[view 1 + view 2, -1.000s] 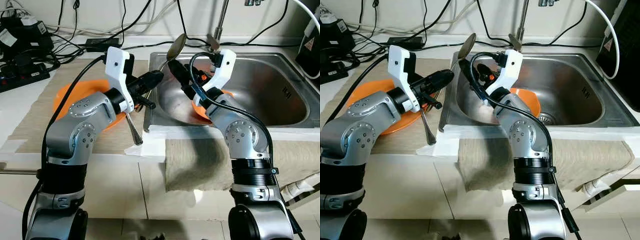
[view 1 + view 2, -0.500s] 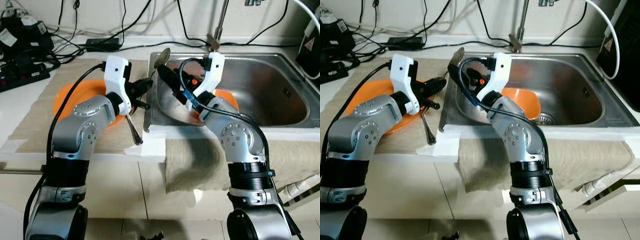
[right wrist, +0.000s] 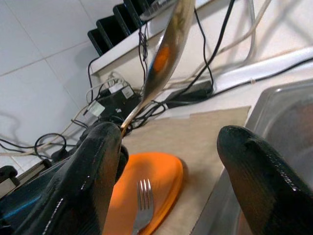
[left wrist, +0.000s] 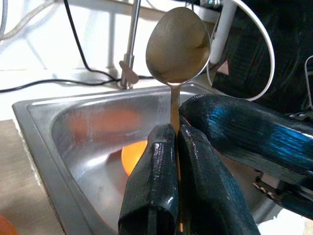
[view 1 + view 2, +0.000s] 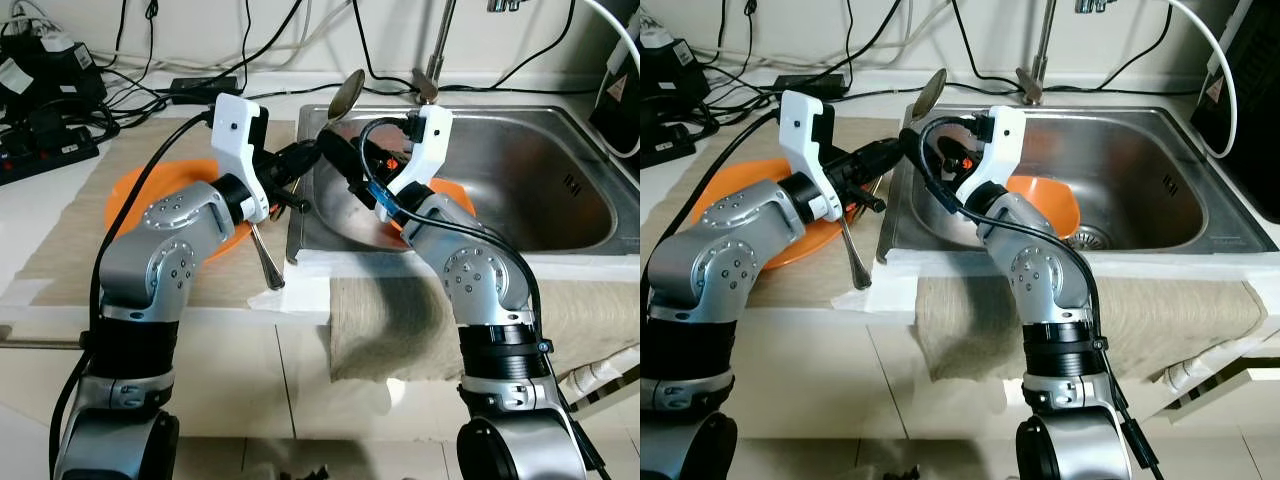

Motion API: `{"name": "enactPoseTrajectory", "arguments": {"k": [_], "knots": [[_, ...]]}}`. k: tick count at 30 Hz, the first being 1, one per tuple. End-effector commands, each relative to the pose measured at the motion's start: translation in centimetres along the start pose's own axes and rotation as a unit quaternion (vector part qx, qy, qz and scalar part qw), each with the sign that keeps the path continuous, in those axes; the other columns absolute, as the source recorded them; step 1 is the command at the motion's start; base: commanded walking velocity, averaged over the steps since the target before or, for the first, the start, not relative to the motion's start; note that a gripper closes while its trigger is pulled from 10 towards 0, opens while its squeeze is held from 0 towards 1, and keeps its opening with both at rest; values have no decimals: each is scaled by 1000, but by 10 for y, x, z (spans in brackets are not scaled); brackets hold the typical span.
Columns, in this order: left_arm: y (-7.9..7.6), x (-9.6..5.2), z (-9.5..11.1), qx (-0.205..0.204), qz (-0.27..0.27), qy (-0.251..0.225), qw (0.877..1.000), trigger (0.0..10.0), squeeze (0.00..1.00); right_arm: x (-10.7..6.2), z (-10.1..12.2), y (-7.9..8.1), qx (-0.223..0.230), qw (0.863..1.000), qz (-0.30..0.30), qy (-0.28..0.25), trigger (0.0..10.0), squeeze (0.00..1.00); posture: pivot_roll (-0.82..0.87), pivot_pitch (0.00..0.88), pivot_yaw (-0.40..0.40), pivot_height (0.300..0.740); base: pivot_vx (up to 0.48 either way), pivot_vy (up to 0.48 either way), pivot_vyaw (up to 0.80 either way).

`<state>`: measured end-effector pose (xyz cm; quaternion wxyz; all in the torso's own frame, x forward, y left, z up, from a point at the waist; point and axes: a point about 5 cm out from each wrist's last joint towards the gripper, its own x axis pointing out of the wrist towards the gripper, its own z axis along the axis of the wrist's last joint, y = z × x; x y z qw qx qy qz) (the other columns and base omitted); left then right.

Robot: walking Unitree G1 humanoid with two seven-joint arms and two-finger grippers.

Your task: Kitchen organization

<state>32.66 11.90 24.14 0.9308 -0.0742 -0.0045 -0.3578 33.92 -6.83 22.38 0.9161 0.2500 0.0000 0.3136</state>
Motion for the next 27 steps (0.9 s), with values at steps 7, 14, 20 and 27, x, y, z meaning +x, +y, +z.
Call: {"name": "enactPoseTrajectory", "arguments": {"k": [7, 14, 20, 27], "knots": [[-22, 0, 4, 14, -71, -9, 997, 0, 0, 4, 4, -4, -11, 1000, -18, -5, 10000, 0, 30, 0, 22, 740, 0, 0, 0], [-23, -1, -3, 19, -73, 6, 997, 0, 0, 4, 5, -2, -11, 1000, -12, -9, 10000, 0, 27, 0, 23, 740, 0, 0, 0], [-12, 1, -2, 21, -33, 7, 999, 0, 0, 3, 1, 0, -15, 1000, -2, 3, 10000, 0, 25, 0, 22, 740, 0, 0, 0], [18, 2, -2, 24, 56, 11, 998, 0, 0, -2, -4, -5, -29, 999, -11, 11, 10000, 0, 22, 0, 25, 740, 0, 0, 0]]}}
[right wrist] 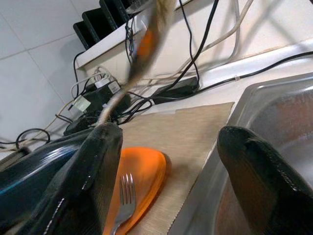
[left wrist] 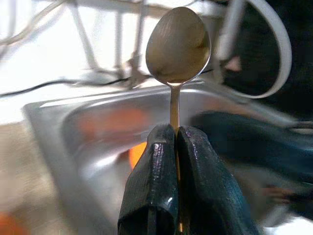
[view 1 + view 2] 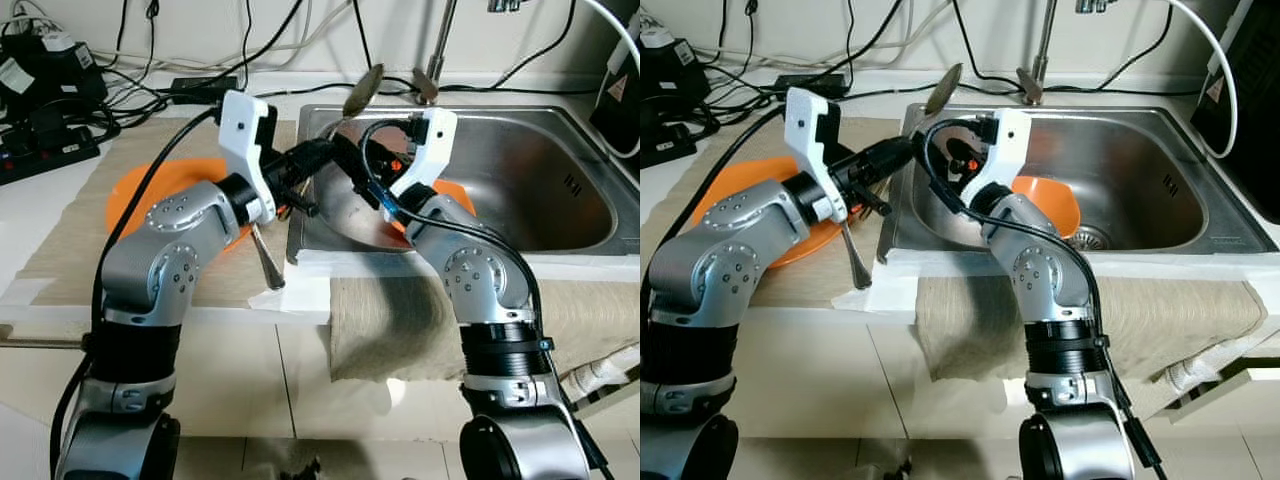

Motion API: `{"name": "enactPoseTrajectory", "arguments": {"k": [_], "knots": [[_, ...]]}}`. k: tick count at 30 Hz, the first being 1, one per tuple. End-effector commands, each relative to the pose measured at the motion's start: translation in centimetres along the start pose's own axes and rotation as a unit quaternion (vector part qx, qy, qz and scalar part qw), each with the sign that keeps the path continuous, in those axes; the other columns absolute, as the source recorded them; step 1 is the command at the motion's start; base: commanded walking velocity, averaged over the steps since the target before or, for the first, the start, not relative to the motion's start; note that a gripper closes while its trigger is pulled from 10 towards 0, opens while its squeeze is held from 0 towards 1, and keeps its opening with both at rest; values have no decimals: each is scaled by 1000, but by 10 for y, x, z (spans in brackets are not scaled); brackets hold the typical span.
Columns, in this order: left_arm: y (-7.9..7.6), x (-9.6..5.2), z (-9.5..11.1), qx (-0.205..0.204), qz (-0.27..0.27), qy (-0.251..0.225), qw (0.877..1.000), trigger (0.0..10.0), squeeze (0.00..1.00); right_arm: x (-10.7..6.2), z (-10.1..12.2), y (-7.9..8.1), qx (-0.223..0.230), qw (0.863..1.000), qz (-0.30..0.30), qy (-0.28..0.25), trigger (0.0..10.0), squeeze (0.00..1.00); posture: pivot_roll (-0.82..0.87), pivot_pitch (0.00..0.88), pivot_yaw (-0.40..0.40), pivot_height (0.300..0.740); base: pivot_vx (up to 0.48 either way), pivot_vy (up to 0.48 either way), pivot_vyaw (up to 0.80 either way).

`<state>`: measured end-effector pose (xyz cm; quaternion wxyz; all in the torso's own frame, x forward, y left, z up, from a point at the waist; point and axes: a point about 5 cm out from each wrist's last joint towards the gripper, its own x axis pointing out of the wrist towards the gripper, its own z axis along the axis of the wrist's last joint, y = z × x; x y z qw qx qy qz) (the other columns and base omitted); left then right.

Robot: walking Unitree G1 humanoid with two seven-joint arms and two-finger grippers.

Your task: Kitchen organization

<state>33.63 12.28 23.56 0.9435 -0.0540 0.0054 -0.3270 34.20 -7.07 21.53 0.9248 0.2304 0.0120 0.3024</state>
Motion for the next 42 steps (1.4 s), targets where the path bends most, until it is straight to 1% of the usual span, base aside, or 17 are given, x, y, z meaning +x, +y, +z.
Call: {"name": "enactPoseTrajectory", "arguments": {"k": [1, 7, 17, 27, 32, 36, 39, 42], "knots": [[11, -2, 1, 7, 32, 0, 999, 0, 0, -3, 2, 1, -17, 1000, 2, -4, 10000, 0, 20, 0, 26, 740, 0, 0, 0], [16, -2, -5, 12, 46, 7, 999, 0, 0, -6, 3, -1, -27, 1000, -4, -8, 10000, 0, 16, 0, 29, 740, 0, 0, 0], [7, -2, -10, 19, 14, 11, 1000, 0, 0, -5, 11, 2, -15, 1000, 1, -25, 10000, 0, 18, 0, 28, 740, 0, 0, 0], [-11, -4, -2, 19, -41, -12, 999, 0, 0, -1, 14, 1, -14, 999, -1, -30, 10000, 0, 26, 0, 22, 740, 0, 0, 0], [-19, -5, 0, 19, -65, -19, 998, 0, 0, 2, 14, 2, -15, 999, 0, -31, 10000, 0, 26, 0, 22, 740, 0, 0, 0], [-29, -6, 3, 21, -92, -24, 995, 0, 0, 3, 13, 2, -19, 999, -1, -33, 10000, 0, 29, 0, 23, 740, 0, 0, 0], [-33, -7, 2, 22, -101, -21, 994, 0, 0, 5, 15, 3, -20, 999, 2, -39, 10000, 0, 31, 0, 24, 740, 0, 0, 0], [-32, -7, 0, 22, -100, -18, 995, 0, 0, 5, 15, 4, -19, 999, 4, -40, 10000, 0, 32, 0, 24, 740, 0, 0, 0]]}}
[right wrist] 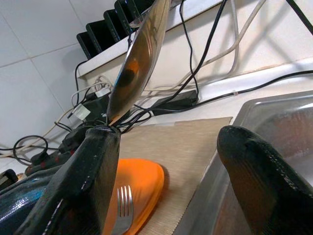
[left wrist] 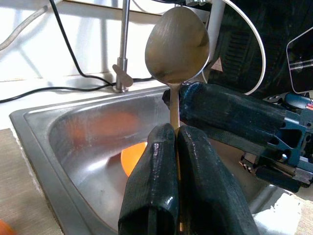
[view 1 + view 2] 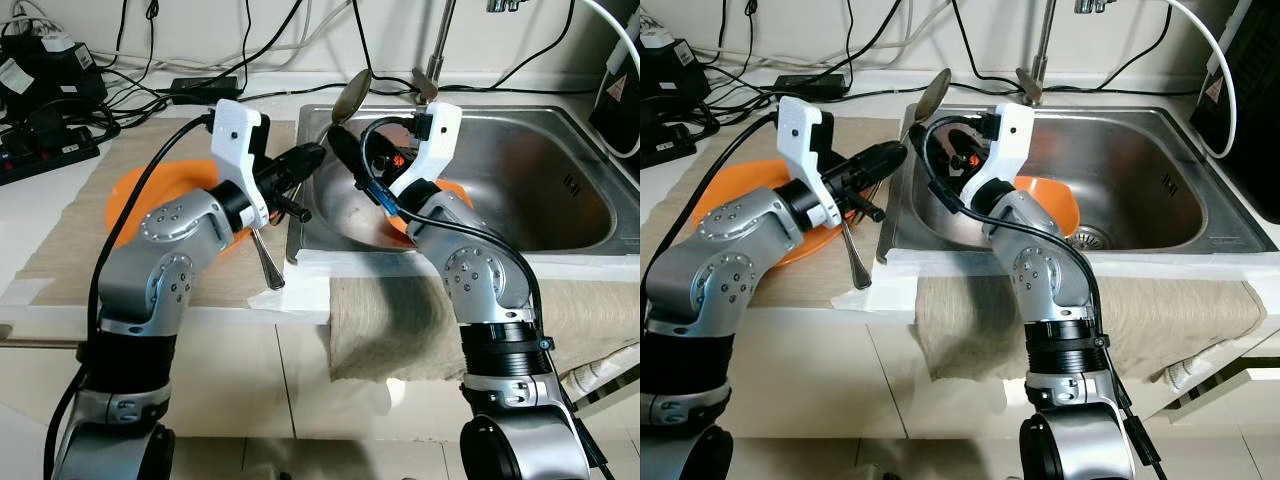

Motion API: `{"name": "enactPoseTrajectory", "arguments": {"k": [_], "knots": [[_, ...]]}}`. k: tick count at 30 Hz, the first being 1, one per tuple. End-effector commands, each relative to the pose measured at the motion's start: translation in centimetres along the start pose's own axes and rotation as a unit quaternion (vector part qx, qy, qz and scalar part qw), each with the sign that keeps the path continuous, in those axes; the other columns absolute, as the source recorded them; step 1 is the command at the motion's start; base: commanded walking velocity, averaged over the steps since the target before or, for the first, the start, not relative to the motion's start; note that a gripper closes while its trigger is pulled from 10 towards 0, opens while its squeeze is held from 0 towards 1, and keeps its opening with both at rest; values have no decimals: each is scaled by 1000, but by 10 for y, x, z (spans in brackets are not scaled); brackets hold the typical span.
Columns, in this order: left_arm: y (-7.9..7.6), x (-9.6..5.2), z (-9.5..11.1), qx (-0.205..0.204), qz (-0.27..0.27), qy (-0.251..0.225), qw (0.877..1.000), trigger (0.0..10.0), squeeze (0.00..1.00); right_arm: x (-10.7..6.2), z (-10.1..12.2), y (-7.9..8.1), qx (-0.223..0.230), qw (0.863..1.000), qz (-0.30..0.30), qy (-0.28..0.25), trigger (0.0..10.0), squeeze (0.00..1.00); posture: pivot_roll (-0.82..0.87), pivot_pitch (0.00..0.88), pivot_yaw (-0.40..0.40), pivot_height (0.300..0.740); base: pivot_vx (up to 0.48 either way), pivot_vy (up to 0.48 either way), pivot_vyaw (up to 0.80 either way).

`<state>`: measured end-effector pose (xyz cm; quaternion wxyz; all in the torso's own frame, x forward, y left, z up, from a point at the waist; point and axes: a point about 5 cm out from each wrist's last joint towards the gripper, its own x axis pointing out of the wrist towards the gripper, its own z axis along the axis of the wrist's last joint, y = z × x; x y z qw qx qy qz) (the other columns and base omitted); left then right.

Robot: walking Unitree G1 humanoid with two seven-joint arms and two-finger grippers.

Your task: Kitchen organization

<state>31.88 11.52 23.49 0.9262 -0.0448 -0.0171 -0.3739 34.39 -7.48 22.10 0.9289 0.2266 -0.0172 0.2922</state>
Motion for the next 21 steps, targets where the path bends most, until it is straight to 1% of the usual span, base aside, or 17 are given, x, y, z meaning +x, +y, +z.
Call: {"name": "enactPoseTrajectory", "arguments": {"k": [1, 5, 8, 13, 20, 21], "knots": [[-13, 3, 1, 8, -44, 1, 999, 0, 0, 6, 8, 6, -6, 1000, 10, -12, 10000, 0, 32, 0, 24, 740, 0, 0, 0], [-10, 3, -5, 18, -32, 17, 999, 0, 0, 6, 7, 7, -5, 1000, 14, -11, 10000, 0, 32, 0, 25, 740, 0, 0, 0], [-10, 3, -10, 31, -31, 30, 999, 0, 0, 6, 7, 9, -2, 1000, 17, -12, 10000, 0, 31, 0, 25, 740, 0, 0, 0], [-11, 5, -16, 36, -30, 47, 998, 0, 0, 6, 7, 14, 1, 1000, 30, -10, 10000, 0, 28, 0, 26, 740, 0, 0, 0], [-13, 6, -19, 41, -33, 56, 997, 0, 0, 7, 6, 15, 2, 999, 33, -8, 10000, 0, 28, 0, 25, 740, 0, 0, 0], [-11, 6, -22, 41, -26, 67, 997, 0, 0, 8, 6, 16, 3, 999, 35, -8, 10000, 0, 29, 0, 25, 740, 0, 0, 0]]}}
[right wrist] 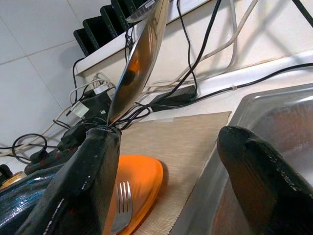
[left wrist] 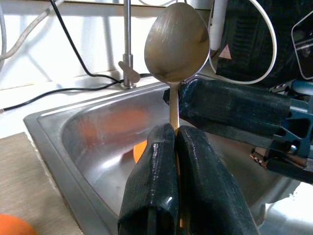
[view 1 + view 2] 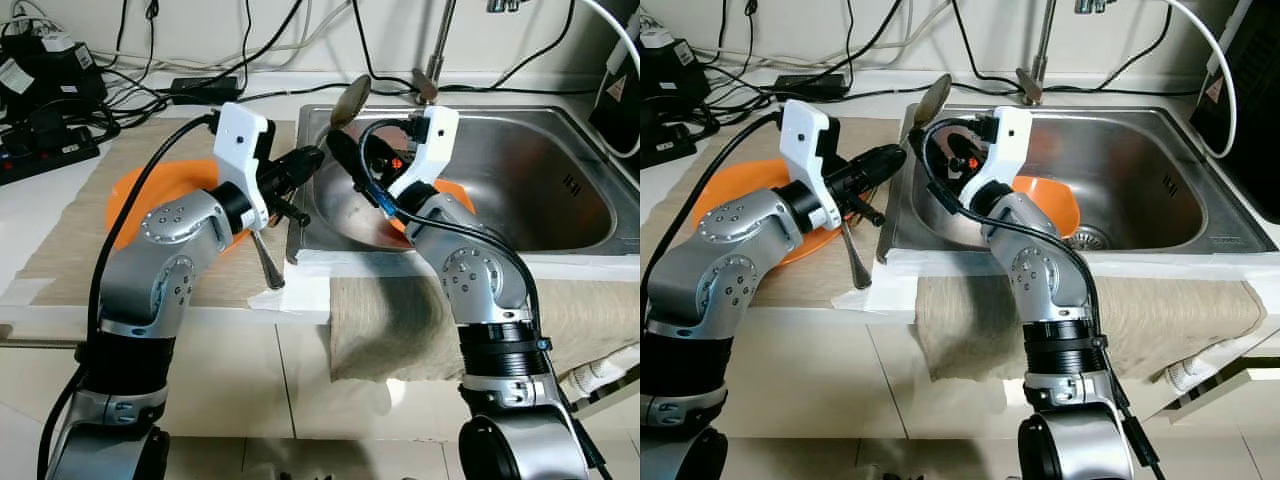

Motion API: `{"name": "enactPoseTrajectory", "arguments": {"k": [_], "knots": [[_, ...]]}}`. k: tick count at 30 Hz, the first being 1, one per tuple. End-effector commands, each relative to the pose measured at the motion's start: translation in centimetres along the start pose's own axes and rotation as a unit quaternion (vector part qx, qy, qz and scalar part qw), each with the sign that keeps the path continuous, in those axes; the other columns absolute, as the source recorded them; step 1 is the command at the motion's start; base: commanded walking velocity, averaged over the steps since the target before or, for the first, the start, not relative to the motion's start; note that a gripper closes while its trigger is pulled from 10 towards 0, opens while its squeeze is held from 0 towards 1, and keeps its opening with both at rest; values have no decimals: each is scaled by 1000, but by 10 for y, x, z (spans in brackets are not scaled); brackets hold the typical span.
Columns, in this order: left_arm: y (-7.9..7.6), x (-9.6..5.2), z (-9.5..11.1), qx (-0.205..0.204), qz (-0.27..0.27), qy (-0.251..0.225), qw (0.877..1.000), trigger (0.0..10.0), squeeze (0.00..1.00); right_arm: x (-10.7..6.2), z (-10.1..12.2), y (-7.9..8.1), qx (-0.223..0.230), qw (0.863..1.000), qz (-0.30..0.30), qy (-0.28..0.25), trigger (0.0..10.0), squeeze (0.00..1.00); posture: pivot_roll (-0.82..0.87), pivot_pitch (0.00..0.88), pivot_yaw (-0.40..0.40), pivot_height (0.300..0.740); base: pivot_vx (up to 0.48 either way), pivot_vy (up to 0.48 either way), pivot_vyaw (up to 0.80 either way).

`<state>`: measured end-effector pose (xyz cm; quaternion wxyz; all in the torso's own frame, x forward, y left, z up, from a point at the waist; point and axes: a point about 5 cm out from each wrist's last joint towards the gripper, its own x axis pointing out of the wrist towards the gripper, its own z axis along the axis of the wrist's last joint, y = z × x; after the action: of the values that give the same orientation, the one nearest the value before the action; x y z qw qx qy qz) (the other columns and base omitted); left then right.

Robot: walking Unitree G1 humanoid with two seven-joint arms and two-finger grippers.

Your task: Kitchen organization

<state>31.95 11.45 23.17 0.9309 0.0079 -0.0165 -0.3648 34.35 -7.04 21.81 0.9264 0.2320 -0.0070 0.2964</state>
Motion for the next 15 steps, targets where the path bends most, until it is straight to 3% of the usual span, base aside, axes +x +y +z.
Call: {"name": "enactPoseTrajectory", "arguments": {"k": [1, 9, 15], "knots": [[-10, 6, -20, -8, -28, 53, 998, 0, 0, 6, 10, 15, -6, 999, 34, -15, 10000, 0, 30, 0, 24, 740, 0, 0, 0], [9, 5, -30, -8, 26, 77, 997, 0, 0, 5, 8, 15, -8, 999, 33, -10, 10000, 0, 28, 0, 24, 740, 0, 0, 0], [1, 7, -32, 0, 10, 77, 997, 0, 0, 5, 10, 15, -10, 999, 32, -13, 10000, 0, 23, 0, 24, 740, 0, 0, 0]]}}
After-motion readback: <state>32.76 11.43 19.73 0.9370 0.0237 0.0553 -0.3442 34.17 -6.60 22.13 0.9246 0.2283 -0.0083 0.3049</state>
